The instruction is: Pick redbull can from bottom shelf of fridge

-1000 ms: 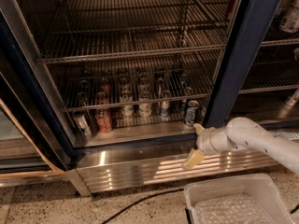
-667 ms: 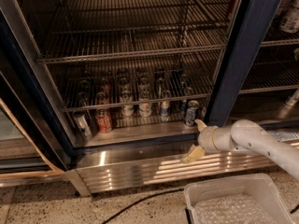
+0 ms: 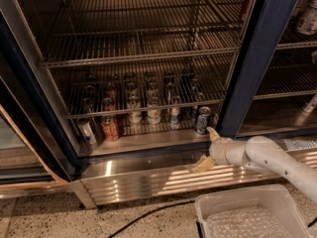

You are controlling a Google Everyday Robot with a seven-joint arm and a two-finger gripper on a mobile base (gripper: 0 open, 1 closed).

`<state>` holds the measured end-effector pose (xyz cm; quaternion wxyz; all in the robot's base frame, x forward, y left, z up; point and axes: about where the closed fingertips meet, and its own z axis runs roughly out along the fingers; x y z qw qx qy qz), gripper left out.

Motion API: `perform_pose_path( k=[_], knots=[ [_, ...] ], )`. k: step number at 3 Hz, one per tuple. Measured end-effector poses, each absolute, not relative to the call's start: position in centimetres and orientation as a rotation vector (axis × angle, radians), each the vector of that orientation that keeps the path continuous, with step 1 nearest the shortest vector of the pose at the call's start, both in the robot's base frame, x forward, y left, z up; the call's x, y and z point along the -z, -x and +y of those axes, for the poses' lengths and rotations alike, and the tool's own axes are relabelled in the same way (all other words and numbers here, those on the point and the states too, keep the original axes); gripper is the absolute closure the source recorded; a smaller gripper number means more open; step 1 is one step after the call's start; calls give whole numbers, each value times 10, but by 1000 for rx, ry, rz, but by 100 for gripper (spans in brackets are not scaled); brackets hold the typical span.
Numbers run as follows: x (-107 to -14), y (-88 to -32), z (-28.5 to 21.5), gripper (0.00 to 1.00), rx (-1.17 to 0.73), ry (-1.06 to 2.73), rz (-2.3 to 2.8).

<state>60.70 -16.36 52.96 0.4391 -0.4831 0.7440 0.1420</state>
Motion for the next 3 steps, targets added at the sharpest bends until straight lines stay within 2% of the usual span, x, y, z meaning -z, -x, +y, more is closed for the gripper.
perform_pose_path(
  k=[3],
  knots=[
    [-525,-573,-151,0,-305,1047,1720]
  ],
)
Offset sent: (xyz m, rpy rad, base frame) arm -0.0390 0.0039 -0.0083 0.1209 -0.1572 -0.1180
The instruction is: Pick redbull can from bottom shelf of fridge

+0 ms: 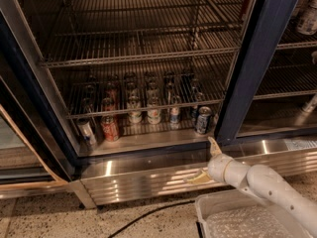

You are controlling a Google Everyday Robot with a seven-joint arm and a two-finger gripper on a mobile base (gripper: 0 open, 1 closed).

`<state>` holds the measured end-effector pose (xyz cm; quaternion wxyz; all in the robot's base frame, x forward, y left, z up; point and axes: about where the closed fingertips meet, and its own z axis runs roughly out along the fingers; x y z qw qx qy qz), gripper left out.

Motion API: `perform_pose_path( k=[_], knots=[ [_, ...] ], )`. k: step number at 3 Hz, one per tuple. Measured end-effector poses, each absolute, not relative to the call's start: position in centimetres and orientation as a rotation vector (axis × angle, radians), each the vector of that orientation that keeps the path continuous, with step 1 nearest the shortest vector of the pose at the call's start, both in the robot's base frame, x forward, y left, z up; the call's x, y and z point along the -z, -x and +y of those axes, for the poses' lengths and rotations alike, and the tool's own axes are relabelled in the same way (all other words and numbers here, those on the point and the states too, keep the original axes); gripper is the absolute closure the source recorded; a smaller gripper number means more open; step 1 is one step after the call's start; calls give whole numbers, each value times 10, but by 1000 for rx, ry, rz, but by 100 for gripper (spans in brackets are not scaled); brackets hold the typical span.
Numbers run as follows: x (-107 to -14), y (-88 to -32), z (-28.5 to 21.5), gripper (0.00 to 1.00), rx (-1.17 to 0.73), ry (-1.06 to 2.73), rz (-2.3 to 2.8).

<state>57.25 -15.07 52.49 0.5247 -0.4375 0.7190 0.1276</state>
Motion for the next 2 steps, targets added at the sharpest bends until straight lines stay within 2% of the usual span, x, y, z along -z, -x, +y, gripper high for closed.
perform_pose_path(
  k=[2],
  knots=[
    [-533,-571,-139,0,-313,1023,1666]
  ],
)
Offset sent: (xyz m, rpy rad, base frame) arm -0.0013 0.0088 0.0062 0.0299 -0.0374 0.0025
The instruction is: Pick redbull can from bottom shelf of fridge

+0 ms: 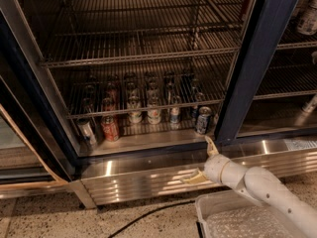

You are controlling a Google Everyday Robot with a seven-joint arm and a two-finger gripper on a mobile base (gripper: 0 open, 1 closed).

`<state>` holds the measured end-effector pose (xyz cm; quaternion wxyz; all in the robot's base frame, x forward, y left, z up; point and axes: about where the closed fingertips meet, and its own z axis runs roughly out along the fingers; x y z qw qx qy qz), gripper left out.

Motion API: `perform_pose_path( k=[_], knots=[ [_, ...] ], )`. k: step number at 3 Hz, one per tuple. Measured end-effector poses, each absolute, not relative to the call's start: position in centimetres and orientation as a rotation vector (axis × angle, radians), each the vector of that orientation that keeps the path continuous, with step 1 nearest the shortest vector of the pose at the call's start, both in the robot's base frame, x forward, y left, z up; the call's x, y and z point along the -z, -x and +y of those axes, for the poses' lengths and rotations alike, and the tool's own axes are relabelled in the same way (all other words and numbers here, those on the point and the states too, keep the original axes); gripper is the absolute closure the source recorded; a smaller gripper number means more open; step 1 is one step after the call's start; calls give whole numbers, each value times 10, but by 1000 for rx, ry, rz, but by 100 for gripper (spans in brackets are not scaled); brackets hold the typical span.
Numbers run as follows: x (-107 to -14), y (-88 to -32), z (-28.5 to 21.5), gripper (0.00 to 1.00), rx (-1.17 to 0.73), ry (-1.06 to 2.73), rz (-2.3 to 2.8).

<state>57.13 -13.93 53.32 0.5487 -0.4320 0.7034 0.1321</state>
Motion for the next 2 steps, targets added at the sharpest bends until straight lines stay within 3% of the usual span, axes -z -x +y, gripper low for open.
perform_pose_path(
  k=[2],
  knots=[
    [-533,-571,-139,28,-313,1023,1665]
  ],
)
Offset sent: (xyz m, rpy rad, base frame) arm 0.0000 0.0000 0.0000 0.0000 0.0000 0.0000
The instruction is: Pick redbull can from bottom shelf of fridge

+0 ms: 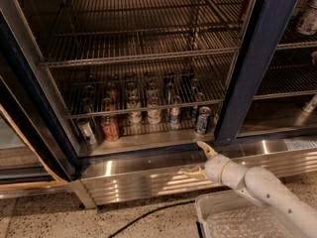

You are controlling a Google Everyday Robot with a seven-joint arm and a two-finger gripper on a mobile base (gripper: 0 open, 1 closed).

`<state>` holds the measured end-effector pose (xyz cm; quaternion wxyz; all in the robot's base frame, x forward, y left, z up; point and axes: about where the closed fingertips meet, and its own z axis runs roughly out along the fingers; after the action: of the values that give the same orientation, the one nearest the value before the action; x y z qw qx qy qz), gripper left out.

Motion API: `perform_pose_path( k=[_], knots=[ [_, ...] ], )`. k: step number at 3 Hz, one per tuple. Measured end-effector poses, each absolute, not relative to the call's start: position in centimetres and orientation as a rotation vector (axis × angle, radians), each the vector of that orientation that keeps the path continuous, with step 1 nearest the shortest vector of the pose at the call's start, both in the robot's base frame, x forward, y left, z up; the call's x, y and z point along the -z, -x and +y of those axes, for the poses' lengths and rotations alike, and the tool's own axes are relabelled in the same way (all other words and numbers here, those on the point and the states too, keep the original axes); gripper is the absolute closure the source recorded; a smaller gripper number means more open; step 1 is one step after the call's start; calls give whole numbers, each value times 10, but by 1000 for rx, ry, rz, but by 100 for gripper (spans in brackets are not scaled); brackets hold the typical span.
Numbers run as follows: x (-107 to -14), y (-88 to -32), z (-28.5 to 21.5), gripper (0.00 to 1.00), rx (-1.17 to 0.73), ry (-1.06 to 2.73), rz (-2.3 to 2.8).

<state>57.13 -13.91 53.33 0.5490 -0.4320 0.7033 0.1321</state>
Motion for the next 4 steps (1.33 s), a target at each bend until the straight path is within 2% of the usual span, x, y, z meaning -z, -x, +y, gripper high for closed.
perform_pose_path(
  k=[1,2,3,4],
  knots=[
    [-534,-572,-138,29,-311,1021,1662],
    [-535,-584,-131,40,-286,1008,1641],
    [-533,-604,-120,32,-271,972,1625],
    [-524,-623,-115,31,-261,904,1645]
  ],
)
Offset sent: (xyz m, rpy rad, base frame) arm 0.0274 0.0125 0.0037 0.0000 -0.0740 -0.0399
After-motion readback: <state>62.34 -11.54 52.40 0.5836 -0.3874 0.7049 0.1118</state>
